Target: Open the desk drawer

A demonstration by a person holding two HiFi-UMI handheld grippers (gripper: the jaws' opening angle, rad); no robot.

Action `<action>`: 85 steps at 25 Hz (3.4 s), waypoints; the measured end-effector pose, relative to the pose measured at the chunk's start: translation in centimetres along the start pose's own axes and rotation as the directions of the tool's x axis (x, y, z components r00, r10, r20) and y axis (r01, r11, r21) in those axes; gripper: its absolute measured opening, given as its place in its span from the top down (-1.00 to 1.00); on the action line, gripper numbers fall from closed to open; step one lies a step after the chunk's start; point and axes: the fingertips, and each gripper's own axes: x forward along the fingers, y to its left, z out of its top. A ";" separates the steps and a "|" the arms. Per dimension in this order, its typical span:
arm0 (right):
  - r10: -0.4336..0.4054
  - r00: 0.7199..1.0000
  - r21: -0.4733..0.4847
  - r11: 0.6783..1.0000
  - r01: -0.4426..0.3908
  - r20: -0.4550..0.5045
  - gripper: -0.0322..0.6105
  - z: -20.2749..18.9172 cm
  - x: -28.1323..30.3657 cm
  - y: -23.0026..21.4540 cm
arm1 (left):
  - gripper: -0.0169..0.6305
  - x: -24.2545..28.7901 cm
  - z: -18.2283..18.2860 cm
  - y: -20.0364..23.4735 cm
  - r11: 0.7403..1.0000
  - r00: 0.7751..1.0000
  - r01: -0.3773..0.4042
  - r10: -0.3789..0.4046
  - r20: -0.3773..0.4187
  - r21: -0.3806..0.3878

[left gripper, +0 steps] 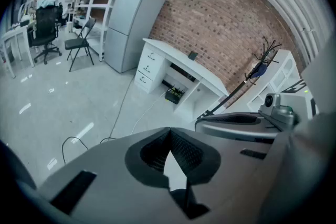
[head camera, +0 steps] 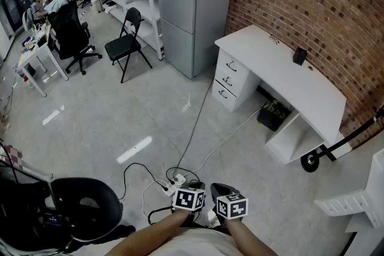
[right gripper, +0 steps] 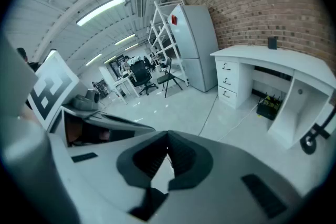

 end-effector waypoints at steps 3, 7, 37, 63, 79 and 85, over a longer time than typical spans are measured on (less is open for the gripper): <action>-0.002 1.000 -0.001 1.000 0.002 -0.004 0.85 0.0 0.2 0.2 | 0.93 0.6 -0.5 0.2 1.000 1.000 0.007 -0.007 -0.001 -0.002; -0.001 1.000 -0.001 1.000 0.001 -0.007 0.85 0.1 0.2 0.1 | 0.93 0.5 -0.2 0.2 1.000 1.000 0.006 -0.006 -0.004 -0.006; -0.117 0.993 -0.085 0.989 0.119 0.018 0.85 5.1 4.9 2.9 | 0.93 0.4 1.5 8.1 0.997 0.998 0.051 -0.054 -0.043 -0.057; -0.008 0.998 -0.025 1.000 0.007 -0.058 0.85 16.5 11.8 -19.8 | 0.93 18.2 18.0 4.4 0.992 0.994 -0.072 0.062 -0.093 -0.105; 0.030 0.999 -0.003 1.000 -0.030 0.014 0.85 22.3 10.4 -28.5 | 0.93 24.1 28.2 -0.2 0.992 0.993 -0.113 0.111 -0.040 -0.063; 0.018 0.999 -0.004 1.000 -0.018 0.049 0.85 24.1 10.3 -29.3 | 0.93 24.2 30.9 -0.9 0.994 0.995 -0.102 0.102 -0.012 -0.044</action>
